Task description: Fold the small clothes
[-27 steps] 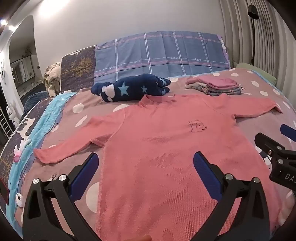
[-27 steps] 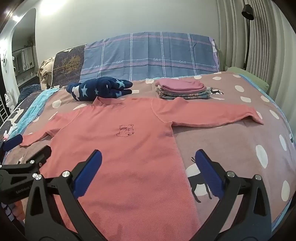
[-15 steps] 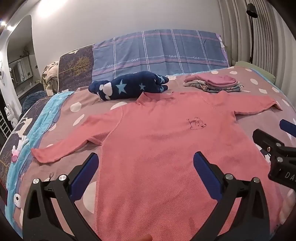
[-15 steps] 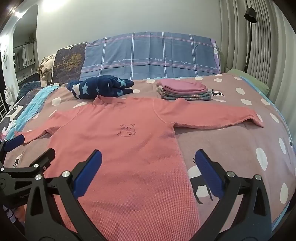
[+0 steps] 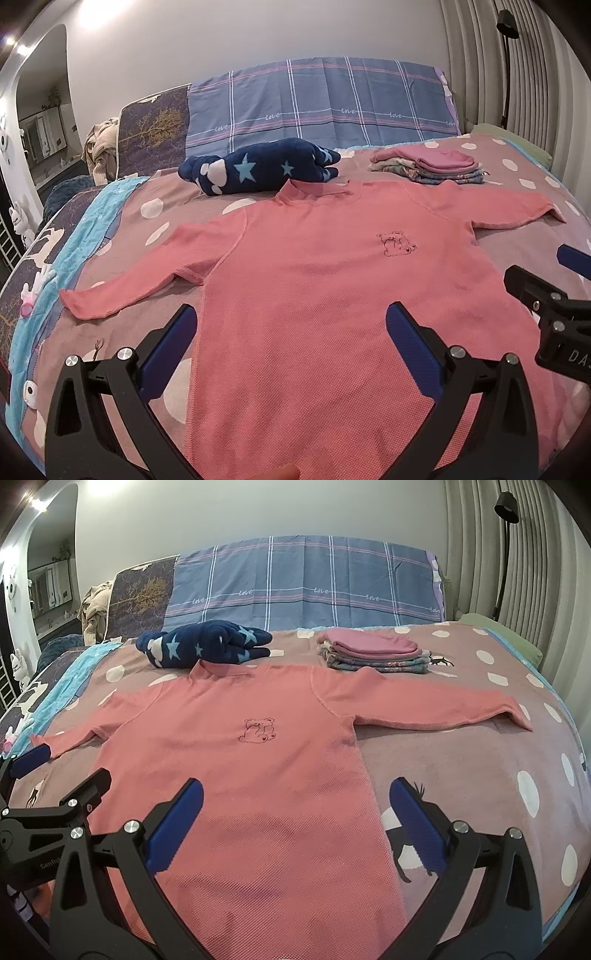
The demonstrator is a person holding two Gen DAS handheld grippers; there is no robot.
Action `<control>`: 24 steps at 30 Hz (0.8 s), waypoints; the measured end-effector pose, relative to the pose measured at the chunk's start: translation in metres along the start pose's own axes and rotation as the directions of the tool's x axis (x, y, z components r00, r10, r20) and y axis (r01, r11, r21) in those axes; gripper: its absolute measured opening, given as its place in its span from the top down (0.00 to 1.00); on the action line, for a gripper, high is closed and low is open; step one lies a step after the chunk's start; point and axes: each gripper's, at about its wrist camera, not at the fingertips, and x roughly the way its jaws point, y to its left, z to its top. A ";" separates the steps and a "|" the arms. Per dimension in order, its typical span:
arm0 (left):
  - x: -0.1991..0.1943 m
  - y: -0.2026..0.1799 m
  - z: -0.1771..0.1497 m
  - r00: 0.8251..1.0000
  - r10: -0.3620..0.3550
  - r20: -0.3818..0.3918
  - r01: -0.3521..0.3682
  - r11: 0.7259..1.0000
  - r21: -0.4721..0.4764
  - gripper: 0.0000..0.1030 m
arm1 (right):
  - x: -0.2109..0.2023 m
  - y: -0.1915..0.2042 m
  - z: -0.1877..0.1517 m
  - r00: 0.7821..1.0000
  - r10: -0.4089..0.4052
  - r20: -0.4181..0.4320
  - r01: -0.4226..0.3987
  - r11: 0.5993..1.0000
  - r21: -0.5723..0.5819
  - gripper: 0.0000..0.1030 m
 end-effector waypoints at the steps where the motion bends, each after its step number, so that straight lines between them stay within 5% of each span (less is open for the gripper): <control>1: 0.000 0.001 0.000 1.000 -0.001 -0.002 0.001 1.000 -0.003 0.01 | 0.000 0.001 0.000 1.000 -0.003 0.003 0.003 1.000 0.000 0.02; 24: -0.003 -0.006 -0.004 1.000 -0.015 -0.019 0.015 0.999 0.030 0.01 | -0.008 0.001 -0.007 0.998 -0.024 0.054 0.024 1.000 0.006 0.02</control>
